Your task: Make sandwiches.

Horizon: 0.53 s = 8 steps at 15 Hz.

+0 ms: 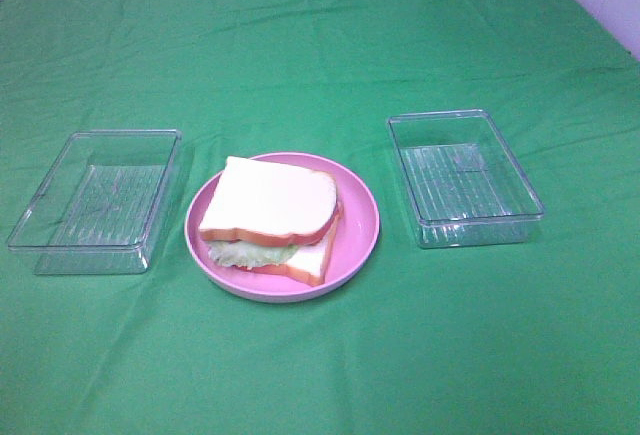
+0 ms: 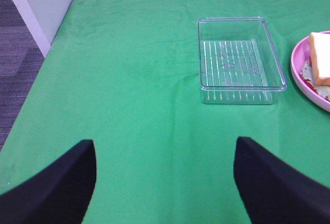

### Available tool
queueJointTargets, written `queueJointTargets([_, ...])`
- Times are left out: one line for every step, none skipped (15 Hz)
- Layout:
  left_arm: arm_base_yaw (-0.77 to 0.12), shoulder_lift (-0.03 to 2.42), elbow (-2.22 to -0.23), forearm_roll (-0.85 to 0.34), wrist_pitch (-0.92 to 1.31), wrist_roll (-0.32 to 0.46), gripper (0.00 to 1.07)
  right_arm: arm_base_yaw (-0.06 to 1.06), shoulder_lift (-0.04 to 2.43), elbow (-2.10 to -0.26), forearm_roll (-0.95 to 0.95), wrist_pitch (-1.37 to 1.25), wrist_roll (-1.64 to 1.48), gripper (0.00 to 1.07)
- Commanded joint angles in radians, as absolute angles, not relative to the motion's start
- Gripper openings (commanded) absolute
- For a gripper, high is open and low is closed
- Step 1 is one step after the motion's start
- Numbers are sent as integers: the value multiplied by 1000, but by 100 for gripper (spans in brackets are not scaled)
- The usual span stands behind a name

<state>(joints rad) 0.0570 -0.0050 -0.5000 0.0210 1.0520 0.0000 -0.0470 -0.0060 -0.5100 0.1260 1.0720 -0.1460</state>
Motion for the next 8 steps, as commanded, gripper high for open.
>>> queueJointTargets([61, -26, -498, 17, 1043, 6, 71, -51, -20, -506, 129, 1062, -159, 68])
queueJointTargets([61, -26, -498, 17, 1043, 6, 71, -51, -20, -506, 129, 1062, -159, 68])
queueJointTargets([61, -26, -498, 17, 1043, 6, 71, -51, -20, -506, 129, 1062, -159, 68])
queueJointTargets([61, -26, -498, 17, 1043, 6, 71, -51, -20, -506, 129, 1062, -159, 68])
queueJointTargets([61, -26, -498, 17, 1043, 6, 71, -51, -20, -506, 129, 1062, -159, 68])
queueJointTargets([61, -26, -498, 17, 1043, 6, 71, -51, -20, -506, 129, 1062, -159, 68])
queueJointTargets([61, -26, -498, 17, 1043, 6, 71, -51, -20, -506, 129, 1062, -159, 68])
queueJointTargets([61, -26, -498, 17, 1043, 6, 71, -51, -20, -506, 129, 1062, -159, 68])
